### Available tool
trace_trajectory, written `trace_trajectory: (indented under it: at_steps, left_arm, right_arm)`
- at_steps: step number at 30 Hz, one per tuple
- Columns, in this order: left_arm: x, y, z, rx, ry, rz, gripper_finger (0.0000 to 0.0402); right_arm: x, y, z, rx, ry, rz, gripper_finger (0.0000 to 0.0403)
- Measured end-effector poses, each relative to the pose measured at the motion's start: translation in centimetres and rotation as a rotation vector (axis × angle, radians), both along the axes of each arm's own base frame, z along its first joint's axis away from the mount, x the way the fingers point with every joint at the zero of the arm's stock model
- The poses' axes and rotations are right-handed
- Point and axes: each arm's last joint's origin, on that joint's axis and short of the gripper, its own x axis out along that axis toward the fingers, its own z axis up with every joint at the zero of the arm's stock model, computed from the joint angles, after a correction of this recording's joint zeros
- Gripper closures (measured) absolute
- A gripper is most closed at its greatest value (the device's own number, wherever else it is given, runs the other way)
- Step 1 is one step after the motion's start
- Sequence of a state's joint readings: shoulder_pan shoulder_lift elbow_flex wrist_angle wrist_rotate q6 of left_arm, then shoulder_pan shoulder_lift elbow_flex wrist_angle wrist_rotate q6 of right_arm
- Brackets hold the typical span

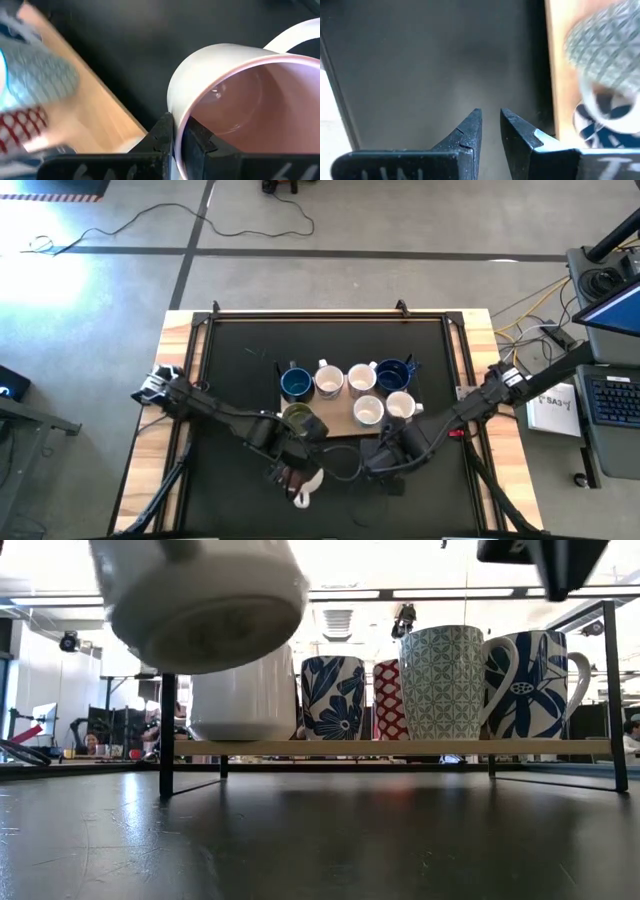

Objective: Place coffee mugs
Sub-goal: Put the pink mug on the shelf

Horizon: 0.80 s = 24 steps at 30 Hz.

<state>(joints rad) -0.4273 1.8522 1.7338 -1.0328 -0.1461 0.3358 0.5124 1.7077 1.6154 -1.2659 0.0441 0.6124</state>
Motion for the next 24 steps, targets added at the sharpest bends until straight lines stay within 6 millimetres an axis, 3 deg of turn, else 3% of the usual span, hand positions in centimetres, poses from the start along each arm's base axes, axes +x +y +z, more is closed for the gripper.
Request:
trace_trajectory:
  at_steps: [6, 24]
  left_arm:
    - [1.5, 2.0, 0.2, 0.029, -0.032, -0.005, 0.0399]
    - [4.6, 7.6, -0.7, 0.084, -0.110, -0.005, 0.0399]
  right_arm:
    - [-0.8, 1.4, 0.0, -0.001, -0.002, -0.001, 0.0344]
    - [-0.8, 1.2, 0.0, -0.022, -0.006, -0.002, 0.0344]
